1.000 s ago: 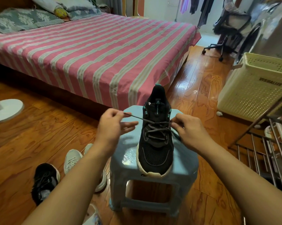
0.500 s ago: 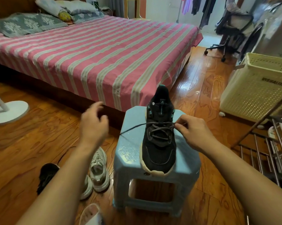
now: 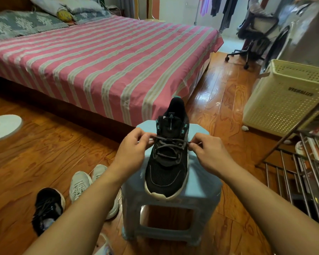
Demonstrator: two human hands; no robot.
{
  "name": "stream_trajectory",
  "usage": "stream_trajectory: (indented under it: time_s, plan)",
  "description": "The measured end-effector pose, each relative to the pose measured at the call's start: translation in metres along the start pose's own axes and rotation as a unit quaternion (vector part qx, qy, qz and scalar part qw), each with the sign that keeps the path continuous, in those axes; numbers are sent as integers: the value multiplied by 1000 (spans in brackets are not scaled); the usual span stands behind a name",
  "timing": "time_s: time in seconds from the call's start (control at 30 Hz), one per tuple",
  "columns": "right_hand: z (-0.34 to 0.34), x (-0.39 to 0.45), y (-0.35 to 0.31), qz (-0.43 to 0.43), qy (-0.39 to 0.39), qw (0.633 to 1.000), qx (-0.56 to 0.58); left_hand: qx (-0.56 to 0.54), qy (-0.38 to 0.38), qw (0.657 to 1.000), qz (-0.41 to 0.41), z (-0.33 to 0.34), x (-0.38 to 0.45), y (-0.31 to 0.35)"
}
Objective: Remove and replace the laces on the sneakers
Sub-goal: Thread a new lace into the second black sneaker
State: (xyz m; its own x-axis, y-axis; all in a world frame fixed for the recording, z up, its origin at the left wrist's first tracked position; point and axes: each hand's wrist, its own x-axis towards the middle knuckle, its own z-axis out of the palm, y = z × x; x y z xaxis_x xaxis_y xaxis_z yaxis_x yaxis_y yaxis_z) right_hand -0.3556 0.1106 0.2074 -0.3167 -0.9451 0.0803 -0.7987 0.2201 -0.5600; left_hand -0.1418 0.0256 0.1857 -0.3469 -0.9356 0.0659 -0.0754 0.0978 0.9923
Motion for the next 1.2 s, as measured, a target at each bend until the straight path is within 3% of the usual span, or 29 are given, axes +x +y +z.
stream_trajectory:
  time_s: [0.1, 0.3, 0.37, 0.43, 0.5, 0.53, 0.63, 0.73, 0.83, 0.93, 1.03, 1.1, 1.2]
  plan:
    - [0, 1, -2, 10, -5, 1000, 1, -171, 48, 980, -88, 2, 3, 6]
    - [-1, 0, -3, 19, -12, 1000, 6, -212, 77, 964, -142, 7, 9, 9]
    - [-1, 0, -1, 17, -9, 1000, 3, -174, 69, 975, -116, -1, 10, 9]
    - [-2, -1, 1, 14, -8, 1000, 2, 1, 90, 996, -21, -13, 11, 5]
    - [-4, -3, 2, 8, -5, 1000, 1, 194, 132, 967, 101, -23, 10, 3]
    - [-5, -5, 2, 3, -4, 1000, 2, 224, 148, 953, 140, -27, 10, 5]
    - [-7, -8, 3, -6, 7, 1000, 2, 208, 187, 941, 191, -30, 10, 15]
    - [-8, -7, -1, -3, 32, 999, 18, 167, 233, 947, 147, -34, 13, 14]
    - [-11, -8, -2, -3, 24, 1000, 12, 218, 183, 957, 62, -35, 14, 4]
    - [-15, -11, 0, -25, 7, 1000, 3, 328, 137, 927, 120, -26, 4, 1]
    - [-22, -15, 0, -43, -33, 999, 4, 224, 31, 968, 112, -5, -14, 11]
    - [-24, -14, 4, 5, -43, 999, -33, 223, -23, 971, 79, 7, -22, 13]
    - [-33, -10, 17, 88, 50, 986, -130, 222, -36, 974, 32, 16, -30, 11]
